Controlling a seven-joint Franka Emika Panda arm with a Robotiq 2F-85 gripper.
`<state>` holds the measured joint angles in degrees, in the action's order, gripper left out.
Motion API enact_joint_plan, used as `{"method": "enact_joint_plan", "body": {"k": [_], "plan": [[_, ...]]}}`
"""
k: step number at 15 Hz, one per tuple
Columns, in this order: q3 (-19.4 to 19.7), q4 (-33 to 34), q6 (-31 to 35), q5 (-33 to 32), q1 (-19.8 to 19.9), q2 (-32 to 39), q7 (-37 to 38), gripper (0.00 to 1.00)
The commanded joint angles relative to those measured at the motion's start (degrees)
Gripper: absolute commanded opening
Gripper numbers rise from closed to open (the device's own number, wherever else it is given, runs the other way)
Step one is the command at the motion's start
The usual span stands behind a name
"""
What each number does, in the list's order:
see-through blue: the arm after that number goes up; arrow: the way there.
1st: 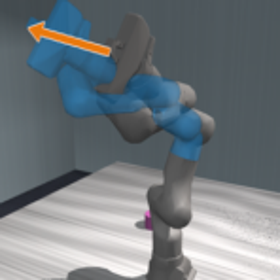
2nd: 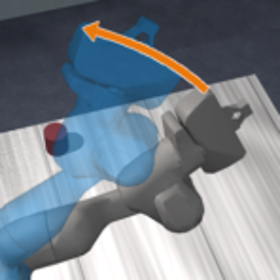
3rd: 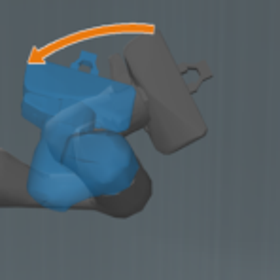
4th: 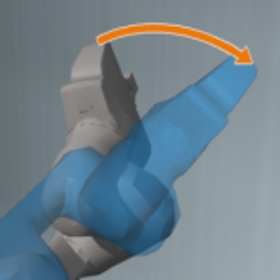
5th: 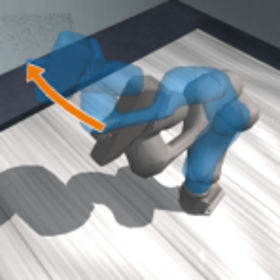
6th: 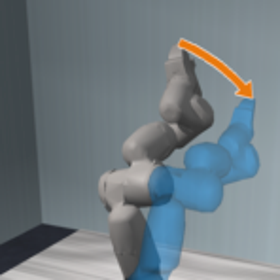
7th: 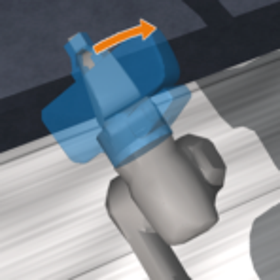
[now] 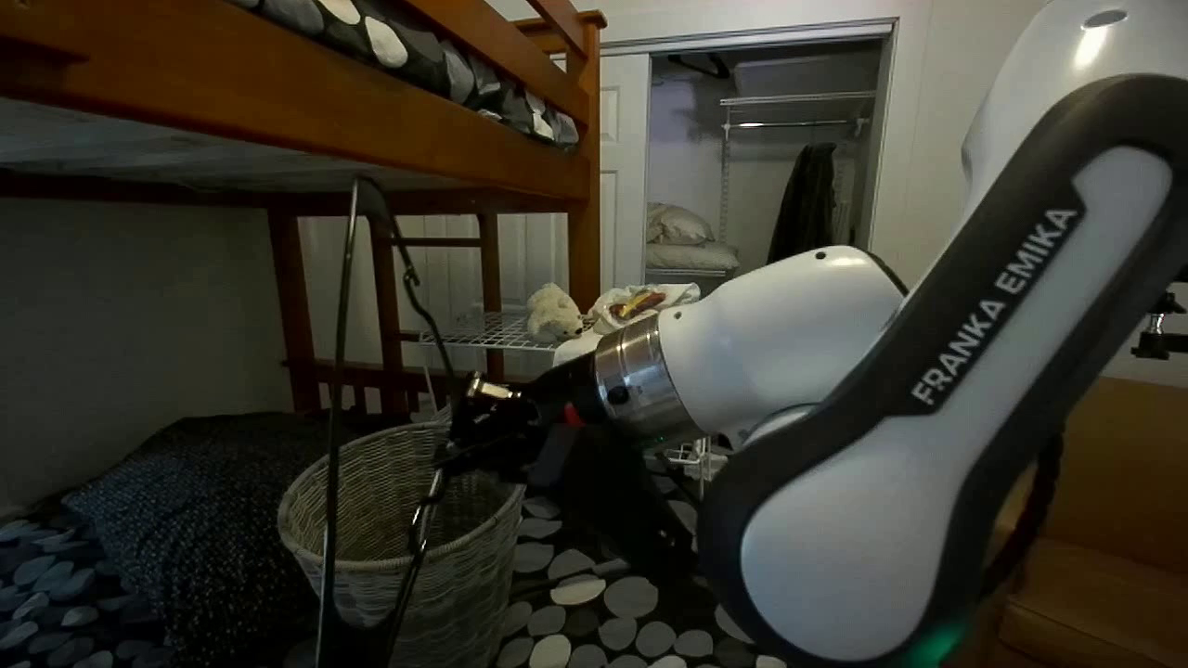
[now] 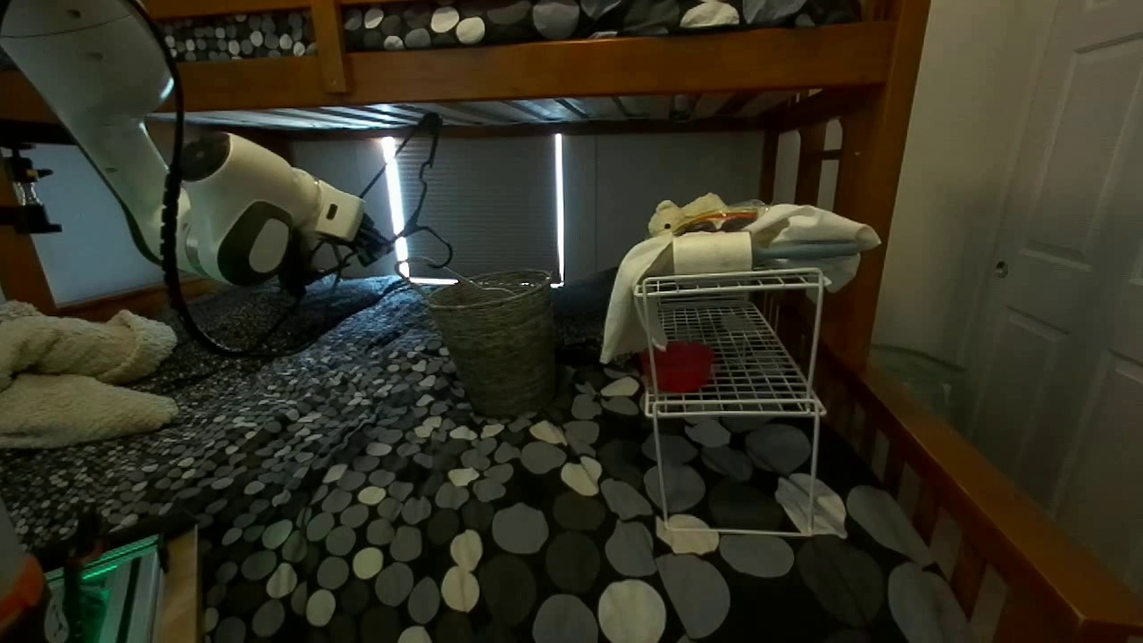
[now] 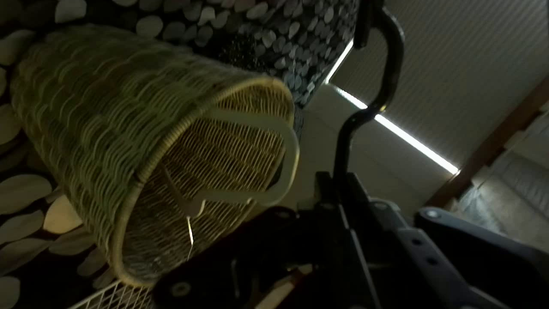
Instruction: Put the black hanger in the basket
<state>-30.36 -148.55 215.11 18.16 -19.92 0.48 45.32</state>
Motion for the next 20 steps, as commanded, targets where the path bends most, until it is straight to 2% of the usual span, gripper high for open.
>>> {"method": "enact_joint_plan", "body": {"k": [1,4,5,6,7,9,10,13,18,19,20], "plan": [[0.3,0.2,5.7,12.9,0.2,-0.5,-4.9,0.02],[0.9,1.8,9.6,22.5,0.7,1.2,-6.9,0.02],[2.9,0.6,7.6,17.4,-1.2,0.0,-5.4,0.08],[3.0,0.9,8.1,19.4,-1.0,0.2,-6.0,0.08],[3.1,1.2,8.2,20.2,-0.9,0.4,-6.1,0.02],[3.9,2.2,9.5,22.7,-0.9,0.0,0.8,0.02],[4.5,2.3,10.5,24.3,-0.8,-0.3,1.4,0.02],[5.6,3.4,16.2,31.7,-1.0,0.0,-0.4,0.02],[5.8,8.0,33.1,41.9,-2.0,6.4,-1.0,0.02],[7.3,9.4,28.1,44.2,-0.5,1.5,-4.6,0.02],[6.4,6.3,28.2,40.1,-1.5,3.5,-1.4,0.08]]}}
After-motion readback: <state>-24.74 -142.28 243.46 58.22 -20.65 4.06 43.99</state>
